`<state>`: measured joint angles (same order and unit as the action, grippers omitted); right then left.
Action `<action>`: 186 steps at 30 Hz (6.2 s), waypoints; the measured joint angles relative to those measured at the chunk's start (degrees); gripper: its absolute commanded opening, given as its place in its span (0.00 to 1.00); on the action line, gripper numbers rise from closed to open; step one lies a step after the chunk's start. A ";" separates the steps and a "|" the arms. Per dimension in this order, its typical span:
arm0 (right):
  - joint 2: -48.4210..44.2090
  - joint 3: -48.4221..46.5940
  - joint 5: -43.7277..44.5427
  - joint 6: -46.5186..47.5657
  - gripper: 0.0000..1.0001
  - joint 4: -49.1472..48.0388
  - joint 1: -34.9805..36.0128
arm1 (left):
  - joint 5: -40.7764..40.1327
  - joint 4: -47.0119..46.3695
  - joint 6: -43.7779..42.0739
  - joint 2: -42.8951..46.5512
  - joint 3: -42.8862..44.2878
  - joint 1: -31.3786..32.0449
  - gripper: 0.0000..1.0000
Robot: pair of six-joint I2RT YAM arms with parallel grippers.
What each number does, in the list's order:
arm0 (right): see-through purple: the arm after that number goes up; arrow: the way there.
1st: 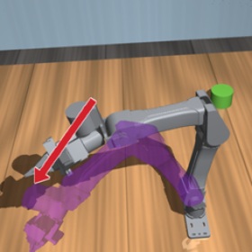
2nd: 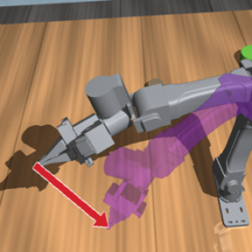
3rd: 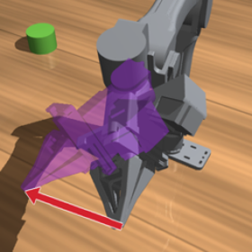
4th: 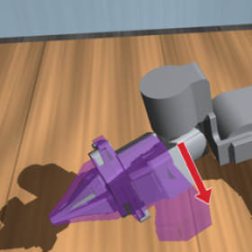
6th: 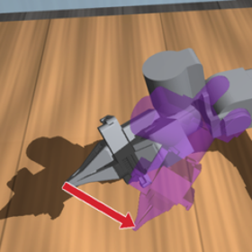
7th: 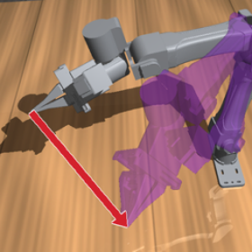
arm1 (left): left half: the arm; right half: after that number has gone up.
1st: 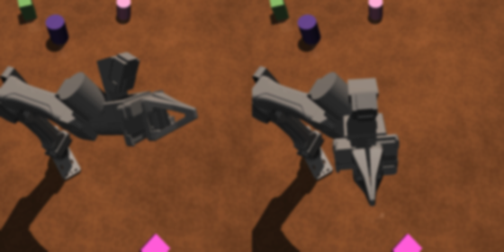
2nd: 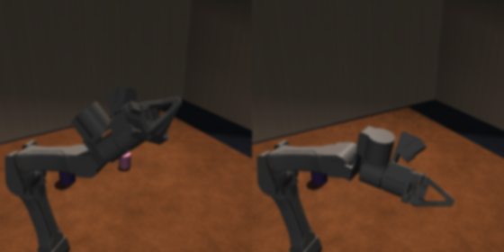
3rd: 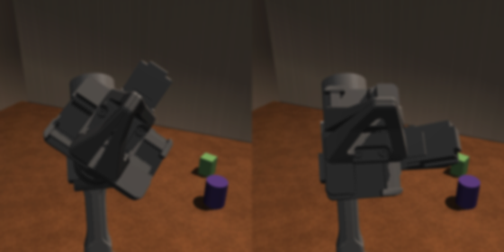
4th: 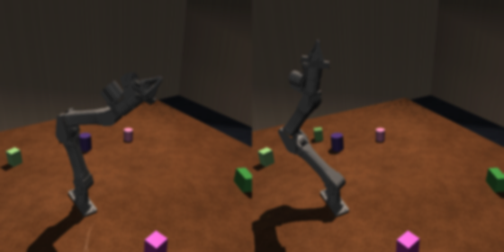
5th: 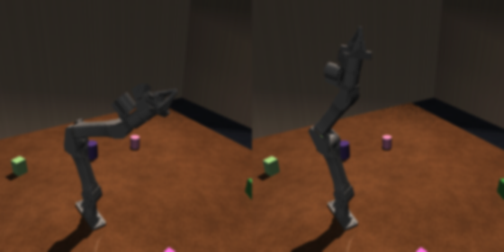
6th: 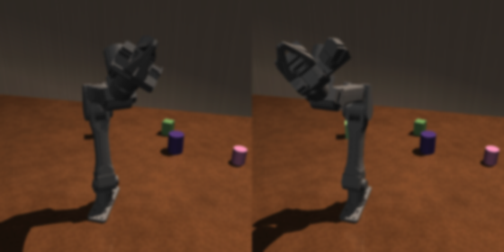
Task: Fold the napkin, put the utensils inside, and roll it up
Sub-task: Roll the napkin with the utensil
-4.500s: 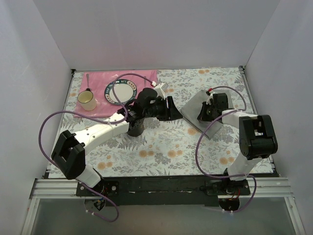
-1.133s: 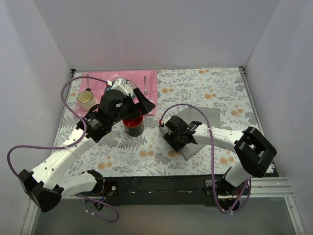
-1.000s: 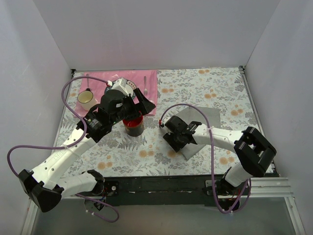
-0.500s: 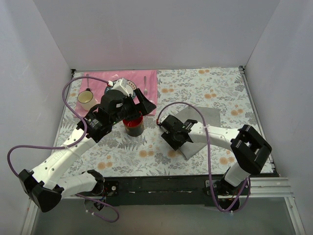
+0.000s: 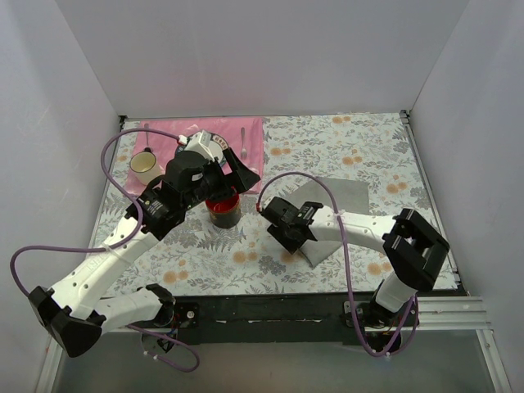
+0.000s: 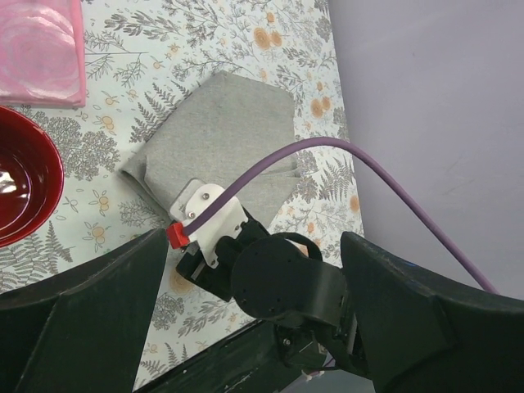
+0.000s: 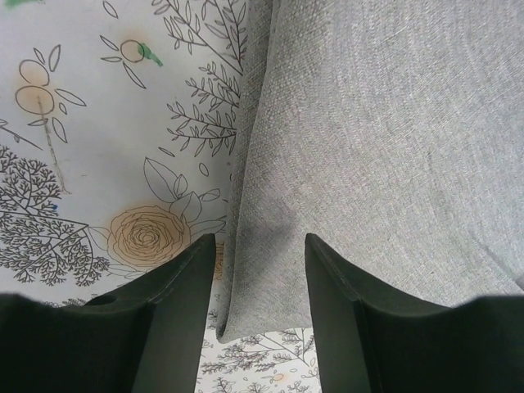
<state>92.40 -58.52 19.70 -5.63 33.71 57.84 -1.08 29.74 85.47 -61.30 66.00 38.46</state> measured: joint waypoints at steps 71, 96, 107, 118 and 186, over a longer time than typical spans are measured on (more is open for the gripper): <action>-5.84 15.58 -24.52 -4.74 0.01 -24.35 -15.82 | 8.02 -8.15 19.10 -29.03 -6.10 3.52 0.77; -11.08 22.86 -26.27 -11.76 0.01 -30.82 -18.86 | -0.92 -10.95 23.56 -37.46 -6.23 8.61 0.71; -11.06 22.69 -26.34 -12.24 0.01 -30.49 -18.99 | -1.81 -13.33 24.76 -42.16 -4.00 8.79 0.59; -10.51 21.86 -26.62 -12.00 0.01 -29.44 -19.15 | -3.87 -17.75 26.23 -39.47 -8.59 9.42 0.59; -3.43 10.43 -5.46 -6.75 0.28 -12.63 -3.80 | 6.45 -27.23 30.23 -43.34 -10.80 8.09 0.00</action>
<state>88.97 -48.10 14.24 -12.38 21.08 54.04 5.37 2.50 115.70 -104.64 55.20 46.54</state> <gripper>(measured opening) 0.382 0.060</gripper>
